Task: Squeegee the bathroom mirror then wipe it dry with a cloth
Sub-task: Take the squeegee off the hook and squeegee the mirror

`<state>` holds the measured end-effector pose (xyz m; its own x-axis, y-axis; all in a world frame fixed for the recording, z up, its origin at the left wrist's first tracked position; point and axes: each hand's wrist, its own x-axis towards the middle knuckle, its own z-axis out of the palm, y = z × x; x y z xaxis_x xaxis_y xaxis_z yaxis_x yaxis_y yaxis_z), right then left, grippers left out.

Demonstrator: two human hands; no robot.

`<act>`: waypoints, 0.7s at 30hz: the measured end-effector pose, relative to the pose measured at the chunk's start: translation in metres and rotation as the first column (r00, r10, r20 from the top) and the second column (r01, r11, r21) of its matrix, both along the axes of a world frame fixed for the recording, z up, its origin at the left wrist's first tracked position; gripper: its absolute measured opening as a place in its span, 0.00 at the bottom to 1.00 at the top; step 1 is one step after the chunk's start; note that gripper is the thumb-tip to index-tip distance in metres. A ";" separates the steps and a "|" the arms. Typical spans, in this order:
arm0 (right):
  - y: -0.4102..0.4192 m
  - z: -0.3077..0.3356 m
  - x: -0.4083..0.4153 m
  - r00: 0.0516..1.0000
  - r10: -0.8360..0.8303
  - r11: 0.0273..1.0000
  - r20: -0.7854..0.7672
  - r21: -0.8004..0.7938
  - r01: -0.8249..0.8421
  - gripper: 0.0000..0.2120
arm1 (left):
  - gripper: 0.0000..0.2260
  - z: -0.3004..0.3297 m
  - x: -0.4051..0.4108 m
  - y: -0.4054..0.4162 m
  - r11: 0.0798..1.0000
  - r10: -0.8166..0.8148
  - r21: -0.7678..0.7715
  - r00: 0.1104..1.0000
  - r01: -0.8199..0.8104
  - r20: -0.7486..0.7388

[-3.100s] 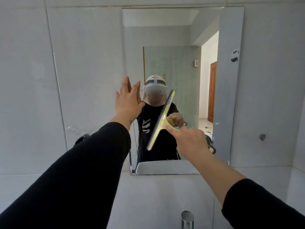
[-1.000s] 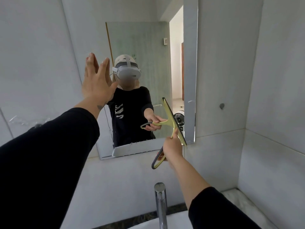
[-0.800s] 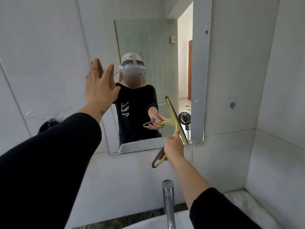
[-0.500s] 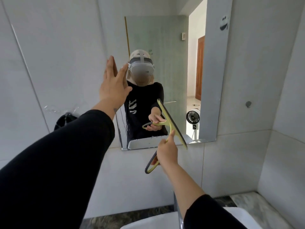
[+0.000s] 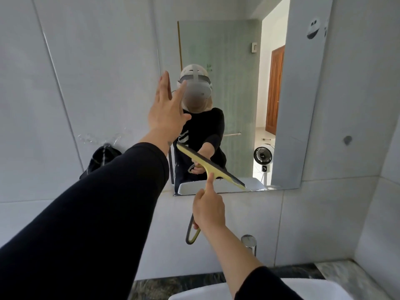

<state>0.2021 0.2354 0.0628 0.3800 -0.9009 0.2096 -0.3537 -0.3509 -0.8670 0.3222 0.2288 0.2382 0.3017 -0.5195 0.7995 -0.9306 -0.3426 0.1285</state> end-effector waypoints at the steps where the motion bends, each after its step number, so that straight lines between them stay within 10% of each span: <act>1: 0.004 -0.001 0.003 1.000 0.003 1.000 -0.030 -0.021 -0.004 0.28 | 0.36 0.000 0.000 0.000 1.000 0.012 0.005 1.000 -0.012 0.001; 14: -0.014 0.004 -0.026 0.735 -0.107 0.824 -0.670 -0.473 -0.311 0.38 | 0.36 -0.001 -0.001 -0.003 0.999 0.029 0.017 1.000 -0.029 0.004; 21: -0.041 0.021 -0.039 0.554 -0.336 0.632 -0.761 -0.619 -0.467 0.38 | 0.36 -0.002 0.000 -0.004 0.999 0.024 0.026 1.000 -0.023 -0.012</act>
